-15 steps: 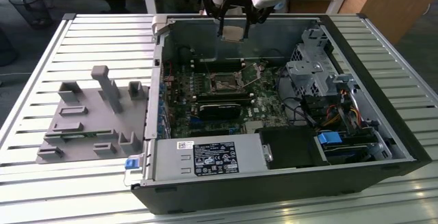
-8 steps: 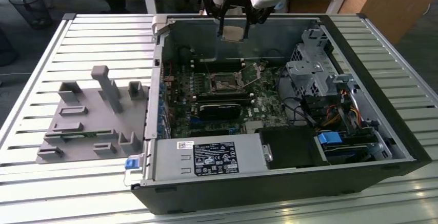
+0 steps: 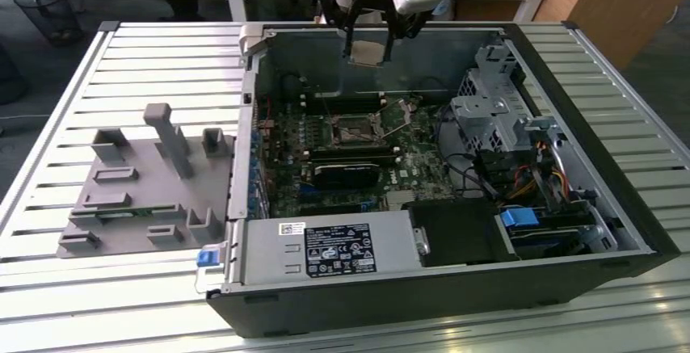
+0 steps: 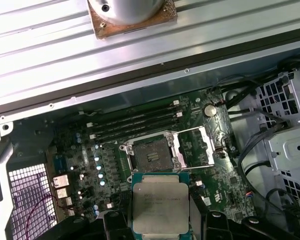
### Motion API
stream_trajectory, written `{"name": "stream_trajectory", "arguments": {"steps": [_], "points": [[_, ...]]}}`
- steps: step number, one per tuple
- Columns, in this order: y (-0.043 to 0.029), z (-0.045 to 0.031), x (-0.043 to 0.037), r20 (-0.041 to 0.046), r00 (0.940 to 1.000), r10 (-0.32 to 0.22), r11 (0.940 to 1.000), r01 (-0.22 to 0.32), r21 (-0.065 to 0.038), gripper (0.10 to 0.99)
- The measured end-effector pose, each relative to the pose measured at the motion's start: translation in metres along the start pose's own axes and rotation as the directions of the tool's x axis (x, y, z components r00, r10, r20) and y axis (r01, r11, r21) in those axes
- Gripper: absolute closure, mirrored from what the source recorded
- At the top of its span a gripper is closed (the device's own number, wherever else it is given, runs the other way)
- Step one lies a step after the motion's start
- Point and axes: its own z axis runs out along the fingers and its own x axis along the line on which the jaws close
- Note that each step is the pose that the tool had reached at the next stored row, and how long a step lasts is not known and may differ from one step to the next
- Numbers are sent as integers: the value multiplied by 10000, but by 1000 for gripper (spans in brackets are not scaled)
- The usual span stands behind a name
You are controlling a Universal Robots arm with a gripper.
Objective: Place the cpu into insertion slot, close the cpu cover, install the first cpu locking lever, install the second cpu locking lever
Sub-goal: 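Place the cpu into insertion slot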
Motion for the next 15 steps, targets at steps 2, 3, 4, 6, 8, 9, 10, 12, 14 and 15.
{"name": "stream_trajectory", "arguments": {"steps": [2, 3, 4, 6, 8, 9, 10, 12, 14, 15], "points": [[0, 2, 0, 5, 10000, 54, 10000, -54, -2, 545], [0, 2, 0, 7, 10000, 78, 10000, -78, -2, 545], [0, 3, 0, 9, 9999, 102, 9999, -102, -2, 545], [0, 4, 0, 13, 9999, 145, 9999, -145, -3, 545], [-1, 5, 0, 17, 9998, 189, 9998, -189, -4, 545], [-1, 6, 0, 19, 9998, 214, 9998, -214, -4, 545], [-1, 7, 0, 21, 9997, 236, 9997, -236, -6, 545], [0, 9, 0, 25, 9996, 281, 9996, -281, -7, 545], [2, 11, 1, 30, 9995, 320, 9995, -320, -8, 545], [3, 11, 1, 31, 9994, 337, 9994, -337, -7, 545]]}}
